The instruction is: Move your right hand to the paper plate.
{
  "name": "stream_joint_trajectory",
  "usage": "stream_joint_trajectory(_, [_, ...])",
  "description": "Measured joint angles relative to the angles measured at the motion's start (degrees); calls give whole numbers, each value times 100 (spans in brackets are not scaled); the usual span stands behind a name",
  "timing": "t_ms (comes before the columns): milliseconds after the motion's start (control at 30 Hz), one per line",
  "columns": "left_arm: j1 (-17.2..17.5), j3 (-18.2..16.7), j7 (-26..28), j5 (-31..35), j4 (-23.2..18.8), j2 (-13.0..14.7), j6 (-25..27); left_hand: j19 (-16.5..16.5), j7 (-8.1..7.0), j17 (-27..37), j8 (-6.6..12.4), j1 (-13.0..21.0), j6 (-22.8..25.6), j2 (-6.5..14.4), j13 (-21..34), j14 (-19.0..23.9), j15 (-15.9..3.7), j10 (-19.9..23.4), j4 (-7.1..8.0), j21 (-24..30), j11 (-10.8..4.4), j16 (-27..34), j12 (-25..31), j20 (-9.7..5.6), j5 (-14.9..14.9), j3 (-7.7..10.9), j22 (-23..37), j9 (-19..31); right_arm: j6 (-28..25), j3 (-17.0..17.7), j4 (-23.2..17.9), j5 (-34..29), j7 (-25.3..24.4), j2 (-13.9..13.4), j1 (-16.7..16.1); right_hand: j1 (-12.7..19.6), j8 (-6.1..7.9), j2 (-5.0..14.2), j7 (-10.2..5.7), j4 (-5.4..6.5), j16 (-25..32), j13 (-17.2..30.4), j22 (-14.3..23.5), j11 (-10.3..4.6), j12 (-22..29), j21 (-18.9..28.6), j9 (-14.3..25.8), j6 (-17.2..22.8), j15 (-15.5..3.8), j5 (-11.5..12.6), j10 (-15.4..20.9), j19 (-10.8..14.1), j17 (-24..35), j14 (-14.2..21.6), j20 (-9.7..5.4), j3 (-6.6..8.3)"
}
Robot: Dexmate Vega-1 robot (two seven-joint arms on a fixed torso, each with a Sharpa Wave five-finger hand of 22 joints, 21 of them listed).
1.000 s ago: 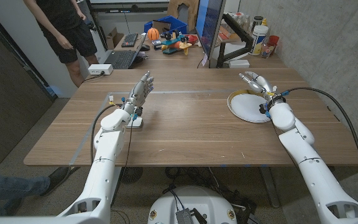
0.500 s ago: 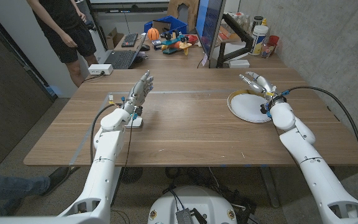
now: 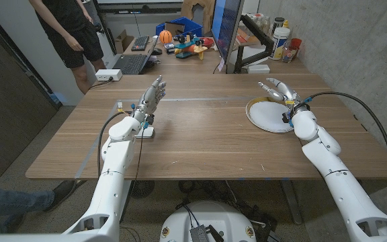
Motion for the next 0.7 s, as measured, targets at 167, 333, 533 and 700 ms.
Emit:
stream_joint_trajectory(167, [4,-3,7,2,-11,3,0,0,0,0,0,0,0,0,0,0,0,0,0,0,0,0,0,0,-22,0,0,0,-52,-32,-24,-94,-12,-35,-8,0,0,0,0,0,0,0,0,-20,-44,-39,0,0,0,0,20,0,0,0,0,0])
stream_joint_trajectory(333, [15,-10,10,2,-21,5,0,0,0,0,0,0,0,0,0,0,0,0,-23,0,0,0,0,0,-22,-23,0,0,-114,-68,-41,-206,-25,-68,-11,0,0,0,-19,0,0,0,0,-19,-44,-39,0,20,0,43,20,0,0,0,0,0])
stream_joint_trajectory(533, [26,-16,15,3,-41,7,0,30,0,0,0,-26,0,26,0,0,0,0,-23,-44,0,0,0,30,-22,-24,-1,0,-178,-113,-60,-324,-33,-109,-12,0,0,0,-31,1,0,27,-1,-19,-44,-72,0,32,0,43,20,0,0,0,0,0])
stream_joint_trajectory(700, [35,-17,18,9,-62,9,11,30,0,0,0,-32,0,32,0,0,0,0,-23,-44,0,0,0,30,-22,-23,-1,0,-248,-166,-82,-461,-42,-146,-13,0,0,0,-31,1,0,30,0,-18,-44,-101,0,32,0,43,20,0,-1,0,0,0])
